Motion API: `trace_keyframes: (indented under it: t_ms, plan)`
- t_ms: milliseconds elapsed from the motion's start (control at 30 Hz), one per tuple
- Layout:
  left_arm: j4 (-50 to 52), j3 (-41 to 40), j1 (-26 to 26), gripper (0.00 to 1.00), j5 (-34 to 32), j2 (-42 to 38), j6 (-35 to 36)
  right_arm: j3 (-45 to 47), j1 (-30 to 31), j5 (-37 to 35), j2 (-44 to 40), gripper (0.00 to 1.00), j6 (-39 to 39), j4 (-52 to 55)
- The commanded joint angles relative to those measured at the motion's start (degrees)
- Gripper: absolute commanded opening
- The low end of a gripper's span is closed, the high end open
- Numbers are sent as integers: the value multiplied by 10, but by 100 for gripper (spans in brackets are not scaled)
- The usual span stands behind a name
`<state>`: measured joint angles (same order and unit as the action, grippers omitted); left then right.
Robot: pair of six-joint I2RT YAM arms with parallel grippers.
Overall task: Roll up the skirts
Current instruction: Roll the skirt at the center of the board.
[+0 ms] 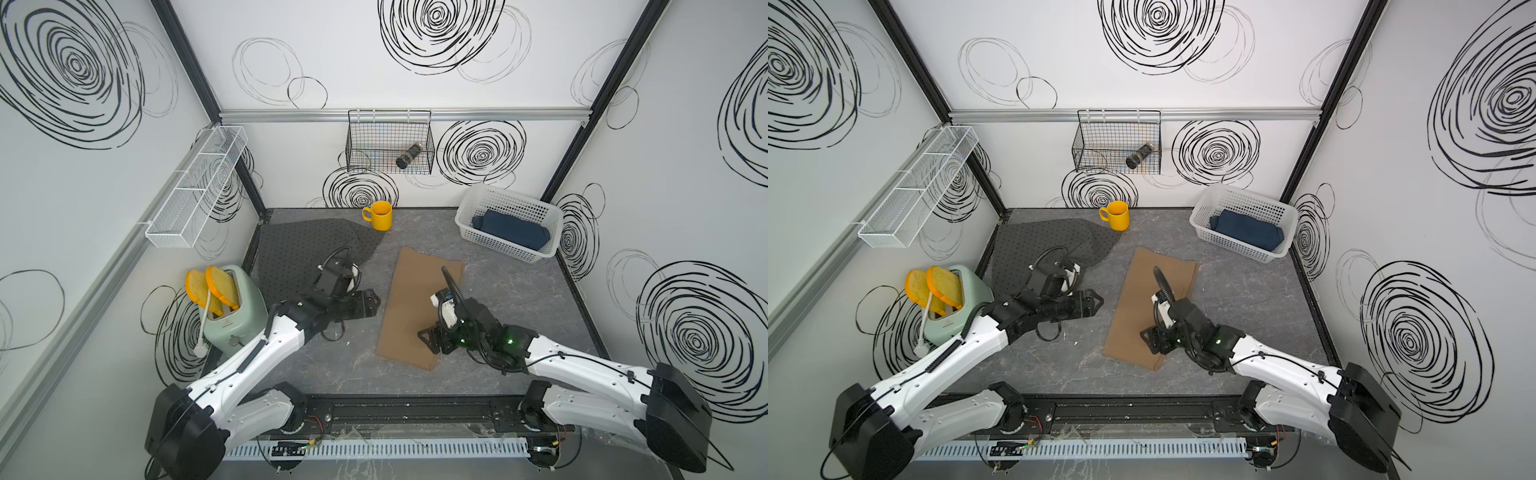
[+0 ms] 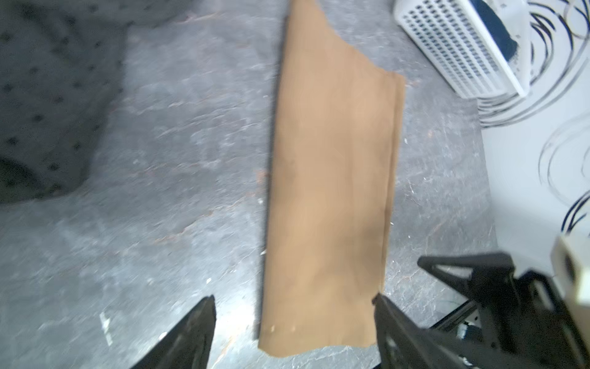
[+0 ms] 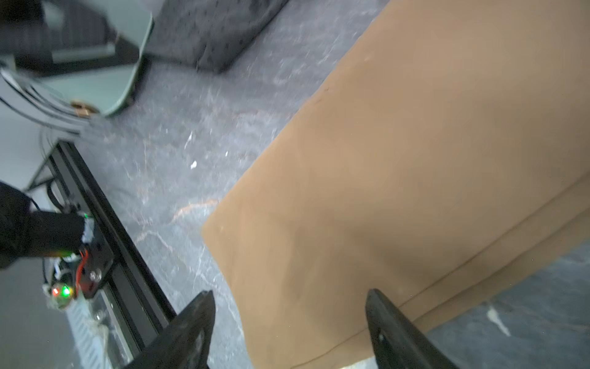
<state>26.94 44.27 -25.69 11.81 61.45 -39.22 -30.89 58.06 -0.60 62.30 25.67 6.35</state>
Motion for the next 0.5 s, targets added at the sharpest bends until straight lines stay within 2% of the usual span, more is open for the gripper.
trace_keyframes:
  t_ms: [0,133,233,400,467]
  plan:
    - [2,-31,61,79,72,-12,-86,-44,88,-151,57,80,-27,82]
    - [-5,-49,108,79,75,-13,-116,-132,165,-201,191,89,-5,181]
    - [-12,-55,131,79,77,-6,-115,-187,191,-223,286,89,-14,222]
    - [-17,-60,141,78,83,-2,-111,-220,192,-204,361,85,-12,249]
    - [-16,-62,143,78,82,-5,-107,-217,190,-196,370,78,-5,249]
